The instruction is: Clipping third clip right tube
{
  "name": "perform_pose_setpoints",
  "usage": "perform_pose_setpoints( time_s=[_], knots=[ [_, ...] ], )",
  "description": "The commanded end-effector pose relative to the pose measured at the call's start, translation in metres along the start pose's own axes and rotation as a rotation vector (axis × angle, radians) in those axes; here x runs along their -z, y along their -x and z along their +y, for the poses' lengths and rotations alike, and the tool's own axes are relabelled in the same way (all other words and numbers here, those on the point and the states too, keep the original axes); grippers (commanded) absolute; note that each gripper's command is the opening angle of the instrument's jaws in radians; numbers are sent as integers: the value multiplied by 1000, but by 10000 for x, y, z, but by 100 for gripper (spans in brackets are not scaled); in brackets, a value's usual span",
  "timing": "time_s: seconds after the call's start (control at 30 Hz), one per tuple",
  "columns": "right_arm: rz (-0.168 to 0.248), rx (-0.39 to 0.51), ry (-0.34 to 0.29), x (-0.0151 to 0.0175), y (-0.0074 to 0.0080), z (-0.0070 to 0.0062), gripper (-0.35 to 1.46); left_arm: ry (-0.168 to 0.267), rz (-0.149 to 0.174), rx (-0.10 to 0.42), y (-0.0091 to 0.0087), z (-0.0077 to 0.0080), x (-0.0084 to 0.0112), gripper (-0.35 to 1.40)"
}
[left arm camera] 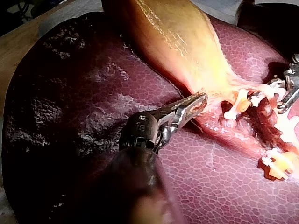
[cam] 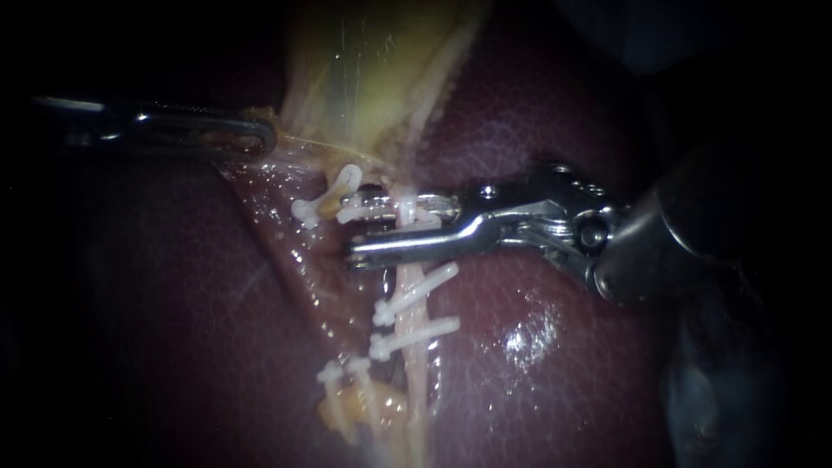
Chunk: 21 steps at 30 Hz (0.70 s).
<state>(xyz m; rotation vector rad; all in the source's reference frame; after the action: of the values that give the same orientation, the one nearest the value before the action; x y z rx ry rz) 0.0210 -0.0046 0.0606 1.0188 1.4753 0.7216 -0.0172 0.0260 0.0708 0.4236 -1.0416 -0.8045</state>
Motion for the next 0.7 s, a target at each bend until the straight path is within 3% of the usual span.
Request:
perform_pose_setpoints(
  time_s=[0.03, 0.47, 0.63, 0.7],
  knots=[
    [0, 0, 1, 1, 0, 1, 41, 0, 0, 0, 0, 0, 0, -35],
    [-4, 0, 12, 16, 0, 5, -31, 0, 0, 0, 0, 0, 0, -35],
    [-56, -23, -45, 17, -1, 4, -35, 0, 0, 0, 0, 0, 0, -35],
    [-59, -23, -48, 17, -1, 4, -35, 0, 0, 0, 0, 0, 0, -35]
  ],
)
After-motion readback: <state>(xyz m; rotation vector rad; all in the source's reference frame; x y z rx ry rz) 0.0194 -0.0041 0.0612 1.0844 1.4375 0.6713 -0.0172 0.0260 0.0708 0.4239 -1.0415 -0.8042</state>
